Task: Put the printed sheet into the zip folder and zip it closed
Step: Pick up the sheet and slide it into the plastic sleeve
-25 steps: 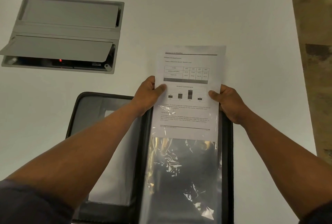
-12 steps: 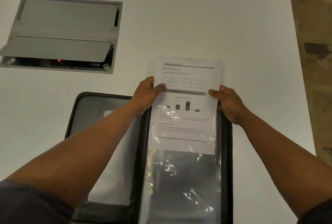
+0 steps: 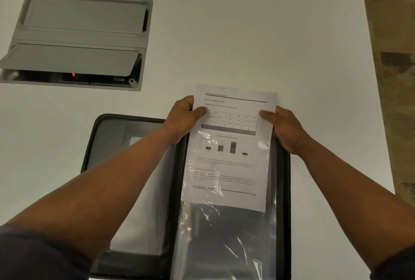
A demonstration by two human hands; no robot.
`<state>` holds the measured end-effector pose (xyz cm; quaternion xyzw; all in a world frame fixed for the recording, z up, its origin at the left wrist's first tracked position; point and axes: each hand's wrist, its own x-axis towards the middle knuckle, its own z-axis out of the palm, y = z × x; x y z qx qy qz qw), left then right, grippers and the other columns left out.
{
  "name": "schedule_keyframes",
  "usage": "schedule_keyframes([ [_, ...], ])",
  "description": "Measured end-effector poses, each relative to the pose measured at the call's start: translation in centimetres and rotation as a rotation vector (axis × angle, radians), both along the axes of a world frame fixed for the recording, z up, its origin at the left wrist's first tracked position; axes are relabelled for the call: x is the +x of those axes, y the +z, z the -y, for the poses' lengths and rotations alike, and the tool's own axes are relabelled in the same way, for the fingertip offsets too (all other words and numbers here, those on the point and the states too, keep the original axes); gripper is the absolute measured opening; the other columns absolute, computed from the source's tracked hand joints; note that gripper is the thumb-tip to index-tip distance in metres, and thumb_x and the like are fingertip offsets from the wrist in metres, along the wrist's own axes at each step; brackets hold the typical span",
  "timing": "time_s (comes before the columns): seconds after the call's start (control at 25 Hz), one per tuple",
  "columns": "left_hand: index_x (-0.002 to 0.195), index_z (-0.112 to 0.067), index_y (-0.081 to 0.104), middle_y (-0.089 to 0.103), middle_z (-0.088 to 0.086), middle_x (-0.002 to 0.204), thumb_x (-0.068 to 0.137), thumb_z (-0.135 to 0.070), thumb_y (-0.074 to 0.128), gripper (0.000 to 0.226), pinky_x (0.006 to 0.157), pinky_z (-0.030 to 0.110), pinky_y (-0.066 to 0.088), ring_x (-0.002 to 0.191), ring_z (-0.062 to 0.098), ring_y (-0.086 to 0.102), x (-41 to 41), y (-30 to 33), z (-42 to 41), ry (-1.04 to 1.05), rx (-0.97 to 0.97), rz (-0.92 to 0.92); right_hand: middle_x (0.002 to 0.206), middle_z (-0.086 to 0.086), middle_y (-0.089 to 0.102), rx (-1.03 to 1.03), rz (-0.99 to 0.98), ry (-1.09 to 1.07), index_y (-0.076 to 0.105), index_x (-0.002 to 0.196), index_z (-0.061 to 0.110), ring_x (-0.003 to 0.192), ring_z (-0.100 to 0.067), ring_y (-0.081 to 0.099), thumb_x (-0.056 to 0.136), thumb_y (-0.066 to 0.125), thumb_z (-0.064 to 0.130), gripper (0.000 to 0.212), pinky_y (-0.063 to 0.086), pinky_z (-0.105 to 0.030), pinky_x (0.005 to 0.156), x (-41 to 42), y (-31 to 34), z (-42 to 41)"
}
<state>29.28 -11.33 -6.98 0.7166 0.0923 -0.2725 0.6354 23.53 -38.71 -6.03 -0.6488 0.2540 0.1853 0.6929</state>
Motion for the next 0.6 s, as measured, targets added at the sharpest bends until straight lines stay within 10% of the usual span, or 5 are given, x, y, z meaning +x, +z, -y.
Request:
schedule_keyframes([
  [0.6, 0.113, -0.019, 0.065, 0.071, -0.005, 0.091, 0.098, -0.022, 0.063, 0.015, 0.071, 0.021, 0.053, 0.074, 0.006, 0.064, -0.42, -0.36, 0.31, 0.023, 0.096, 0.14, 0.1, -0.006, 0.074, -0.066, -0.008, -0.004, 0.07, 0.104, 0.016, 0.091, -0.024, 0.069, 0.099, 0.057, 0.019, 0.014, 0.06, -0.035, 0.077, -0.08, -0.09, -0.34],
])
